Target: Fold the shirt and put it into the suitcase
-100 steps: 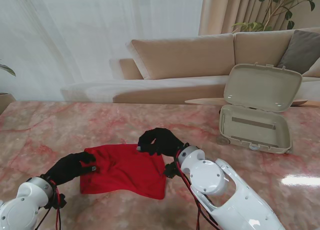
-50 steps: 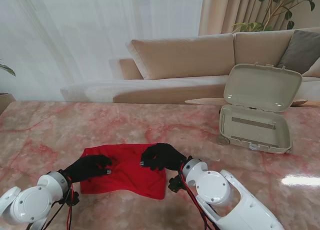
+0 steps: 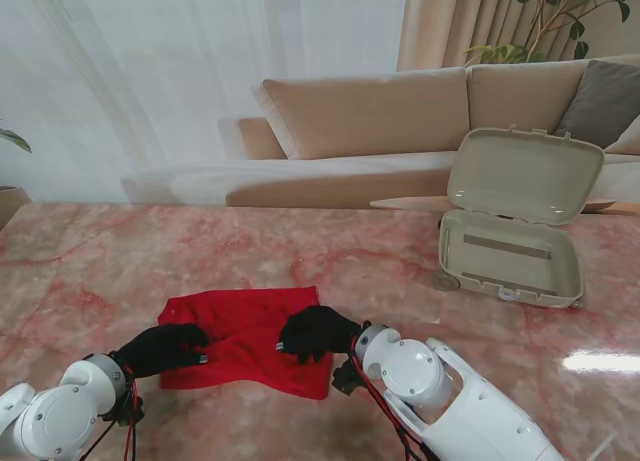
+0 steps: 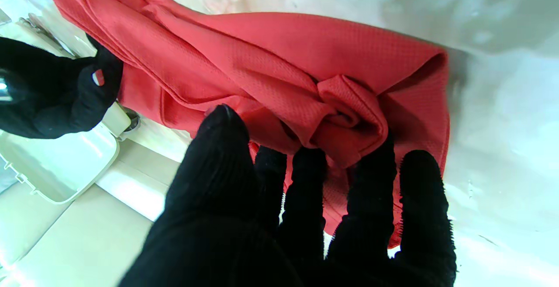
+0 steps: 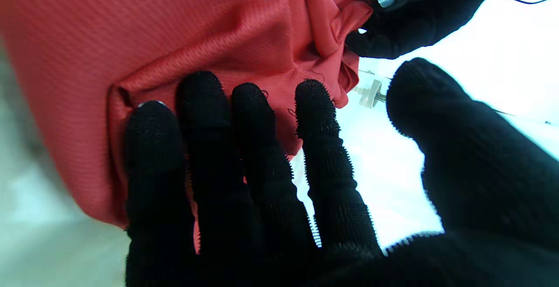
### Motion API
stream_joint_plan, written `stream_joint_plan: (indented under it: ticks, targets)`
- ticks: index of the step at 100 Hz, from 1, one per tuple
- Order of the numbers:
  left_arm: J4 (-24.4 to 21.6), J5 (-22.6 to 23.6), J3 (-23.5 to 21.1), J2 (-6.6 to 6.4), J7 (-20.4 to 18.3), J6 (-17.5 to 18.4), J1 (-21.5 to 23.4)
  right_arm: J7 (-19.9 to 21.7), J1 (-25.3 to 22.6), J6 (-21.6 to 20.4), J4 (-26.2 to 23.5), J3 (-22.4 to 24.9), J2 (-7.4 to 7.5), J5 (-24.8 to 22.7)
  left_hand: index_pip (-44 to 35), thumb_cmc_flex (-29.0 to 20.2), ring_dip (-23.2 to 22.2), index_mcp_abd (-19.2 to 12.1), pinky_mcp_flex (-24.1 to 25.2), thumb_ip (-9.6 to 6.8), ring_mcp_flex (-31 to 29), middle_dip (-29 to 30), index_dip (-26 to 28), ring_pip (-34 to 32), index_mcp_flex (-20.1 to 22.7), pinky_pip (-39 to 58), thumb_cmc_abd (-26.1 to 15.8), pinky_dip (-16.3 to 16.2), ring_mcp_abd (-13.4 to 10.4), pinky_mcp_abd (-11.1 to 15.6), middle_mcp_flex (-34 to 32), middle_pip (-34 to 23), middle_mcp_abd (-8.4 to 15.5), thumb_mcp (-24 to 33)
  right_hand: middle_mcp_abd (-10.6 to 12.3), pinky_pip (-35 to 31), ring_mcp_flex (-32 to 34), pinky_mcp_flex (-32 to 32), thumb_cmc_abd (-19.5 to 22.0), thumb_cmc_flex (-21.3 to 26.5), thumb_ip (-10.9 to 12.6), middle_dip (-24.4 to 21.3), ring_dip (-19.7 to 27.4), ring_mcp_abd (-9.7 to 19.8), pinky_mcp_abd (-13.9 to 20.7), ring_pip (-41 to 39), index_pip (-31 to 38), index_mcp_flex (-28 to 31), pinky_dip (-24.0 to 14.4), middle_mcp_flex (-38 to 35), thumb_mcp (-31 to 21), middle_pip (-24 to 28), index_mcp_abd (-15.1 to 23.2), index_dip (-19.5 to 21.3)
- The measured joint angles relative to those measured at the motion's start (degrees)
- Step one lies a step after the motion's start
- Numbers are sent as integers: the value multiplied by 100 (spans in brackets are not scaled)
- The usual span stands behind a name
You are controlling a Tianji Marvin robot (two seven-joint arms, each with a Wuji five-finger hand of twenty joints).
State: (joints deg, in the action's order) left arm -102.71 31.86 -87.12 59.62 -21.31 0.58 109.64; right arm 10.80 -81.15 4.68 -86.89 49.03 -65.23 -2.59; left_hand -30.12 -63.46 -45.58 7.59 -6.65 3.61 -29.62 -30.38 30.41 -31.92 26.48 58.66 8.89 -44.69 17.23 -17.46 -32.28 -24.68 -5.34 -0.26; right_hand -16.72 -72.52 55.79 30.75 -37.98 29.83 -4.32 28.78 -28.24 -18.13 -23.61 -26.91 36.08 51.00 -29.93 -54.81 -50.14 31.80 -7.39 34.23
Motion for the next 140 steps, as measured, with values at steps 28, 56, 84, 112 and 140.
stream_joint_plan:
  ticks: [28,56,84,112,140]
  targets:
    - [145,-99,111,-37,-12,-7,-166,255,136,100,187,-41,-3,58,-4,0,-193,-1,-60,0,-88,-162,0,-249,74,-1,0,40,1,0,0,-328,25,0,46,-77,1,35,-50,0,0,5,0,167,99,-37,158,57,0,-64,-5,9,2,-144]
    - [324,-338,321,-95,-98,14,-417,412,15,194,78,191,52,-149,-5,0,-384,-1,-61,0,-89,-291,0,-532,105,-1,0,66,4,0,0,-479,25,0,121,-20,4,38,-61,0,0,16,0,252,99,-90,355,57,60,-71,-76,71,24,-215]
    - [535,-667,697,-122,-167,78,-753,566,-201,432,-132,616,145,-426,-5,0,-464,-1,-63,0,-93,-316,0,-761,95,104,0,31,4,10,0,-480,27,0,124,-18,5,-17,-61,0,0,63,0,255,82,-96,430,57,62,-71,-76,71,58,-345]
    - [885,-1010,1221,-124,-177,171,-1270,727,-442,688,-345,1114,224,-755,-5,0,-466,-1,-83,0,-109,-318,-1,-1005,90,443,0,-142,-1,56,-8,-483,32,0,126,-17,6,-56,-25,0,0,63,0,255,75,-97,440,57,65,-71,0,72,59,-400]
    - [1217,-1362,1713,-80,-120,265,-1732,870,-796,947,-655,1724,333,-1118,-5,0,-467,72,-83,0,-109,-238,-2,-1011,87,590,0,-219,-5,83,-13,-483,-92,0,126,-15,6,-80,2,0,0,64,0,235,70,-72,440,57,65,-99,1,72,60,-409]
